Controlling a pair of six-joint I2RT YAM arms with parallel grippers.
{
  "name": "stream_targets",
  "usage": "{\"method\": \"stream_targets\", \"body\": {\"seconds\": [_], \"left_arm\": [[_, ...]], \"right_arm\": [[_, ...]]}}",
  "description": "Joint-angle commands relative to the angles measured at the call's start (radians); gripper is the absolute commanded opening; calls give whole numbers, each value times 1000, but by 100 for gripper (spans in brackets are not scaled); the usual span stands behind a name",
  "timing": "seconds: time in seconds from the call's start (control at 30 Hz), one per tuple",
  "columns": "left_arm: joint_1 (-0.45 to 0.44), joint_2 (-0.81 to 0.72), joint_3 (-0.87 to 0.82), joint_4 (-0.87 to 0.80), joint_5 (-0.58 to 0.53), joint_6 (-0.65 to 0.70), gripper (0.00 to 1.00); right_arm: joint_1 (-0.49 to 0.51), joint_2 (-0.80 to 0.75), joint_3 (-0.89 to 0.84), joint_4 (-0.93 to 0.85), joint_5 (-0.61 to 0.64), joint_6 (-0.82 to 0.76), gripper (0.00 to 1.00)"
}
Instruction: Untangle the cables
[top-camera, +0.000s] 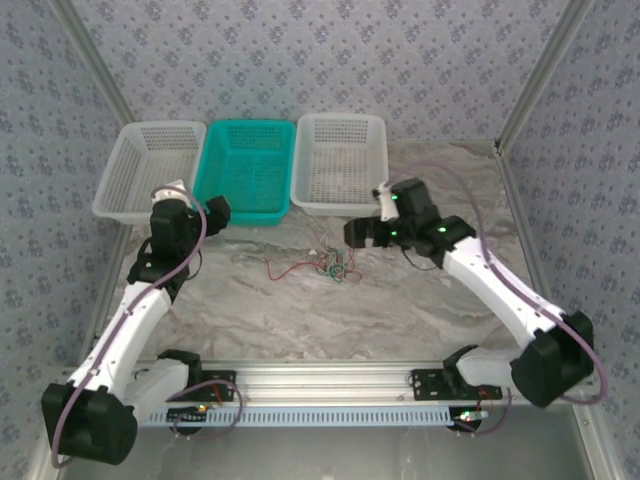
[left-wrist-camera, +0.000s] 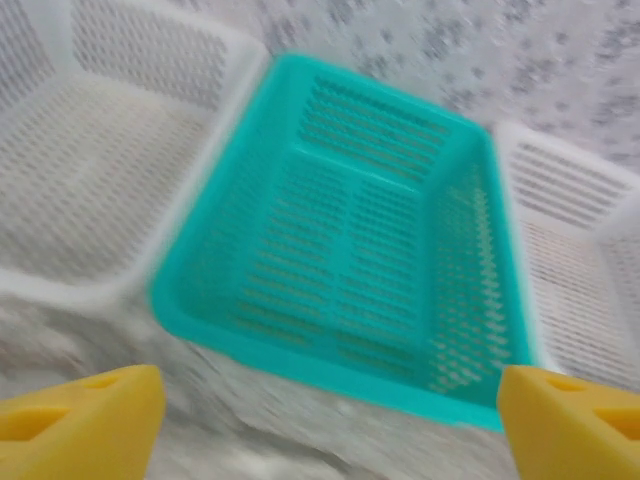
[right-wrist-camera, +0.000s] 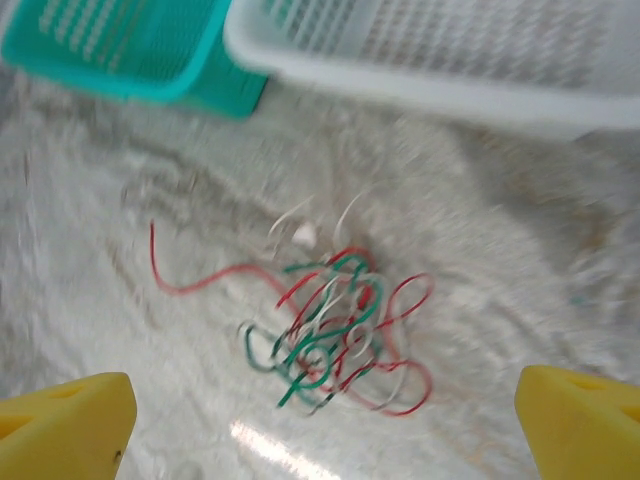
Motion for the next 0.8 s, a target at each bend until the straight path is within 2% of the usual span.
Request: {"method": "stream_targets", "body": {"seconds": [0.0, 0.13, 0.27, 0.4, 0.53, 0.67, 0.77], "left_arm": [[-54, 61, 19, -329, 197, -215, 78], [-160, 170, 4, -305, 308, -268, 73], [-249, 306, -2, -237, 285, -295, 71], [-295, 406, 15, -171, 226, -294, 60], [-311, 476, 31, -182, 117, -274, 52], [-310, 563, 34, -169, 108, -277, 47], [-311, 593, 27, -146, 104, -295, 32]], "right_arm": [[73, 70, 47, -77, 0, -23, 100], [136, 157, 68, -33, 4, -14, 100], [186, 215, 81, -18, 30, 3, 100], [230, 232, 79, -27, 86, 7, 100], [252, 226, 72, -40, 107, 12, 100], [267, 217, 74, -41, 124, 0, 100], [281, 207, 85, -44, 147, -22, 100]]}}
